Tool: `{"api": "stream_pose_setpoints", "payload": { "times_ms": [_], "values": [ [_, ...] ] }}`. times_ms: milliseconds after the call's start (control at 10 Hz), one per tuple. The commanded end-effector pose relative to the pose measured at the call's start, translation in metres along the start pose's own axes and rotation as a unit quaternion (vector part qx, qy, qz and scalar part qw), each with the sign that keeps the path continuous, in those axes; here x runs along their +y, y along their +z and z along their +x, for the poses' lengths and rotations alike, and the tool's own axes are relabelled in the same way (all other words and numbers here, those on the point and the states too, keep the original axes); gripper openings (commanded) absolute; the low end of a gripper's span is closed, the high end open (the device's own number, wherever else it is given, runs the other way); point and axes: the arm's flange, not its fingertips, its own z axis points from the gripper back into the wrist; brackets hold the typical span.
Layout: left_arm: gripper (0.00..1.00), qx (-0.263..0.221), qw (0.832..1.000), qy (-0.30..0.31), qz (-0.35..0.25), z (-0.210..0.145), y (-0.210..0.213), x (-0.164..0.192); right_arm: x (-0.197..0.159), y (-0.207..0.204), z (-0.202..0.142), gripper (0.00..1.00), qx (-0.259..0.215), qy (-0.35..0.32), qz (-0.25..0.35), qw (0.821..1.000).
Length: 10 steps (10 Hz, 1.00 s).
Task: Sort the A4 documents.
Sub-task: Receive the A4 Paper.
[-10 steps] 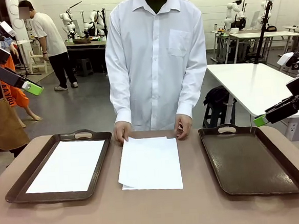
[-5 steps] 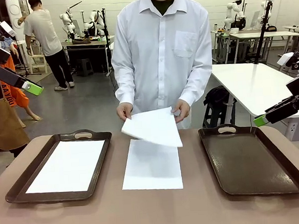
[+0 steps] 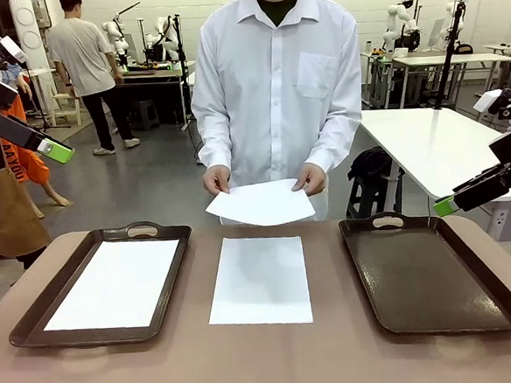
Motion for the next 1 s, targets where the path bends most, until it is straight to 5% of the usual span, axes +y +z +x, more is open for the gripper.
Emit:
{"api": "stream_pose_setpoints", "payload": {
  "times_ms": [0, 900],
  "values": [
    [1.00, 0.002, 1.000, -0.001, 0.000, -0.0004, 0.0001, -0.0002, -0.0021, -0.0025, -0.0011, 1.00, -0.004, 0.001, 0.010, 1.000],
    [1.00, 0.002, 1.000, -0.001, 0.000, -0.0004, 0.0001, -0.0002, -0.0021, -0.0025, -0.0011, 1.00, -0.004, 0.001, 0.010, 1.000]
  ]
}}
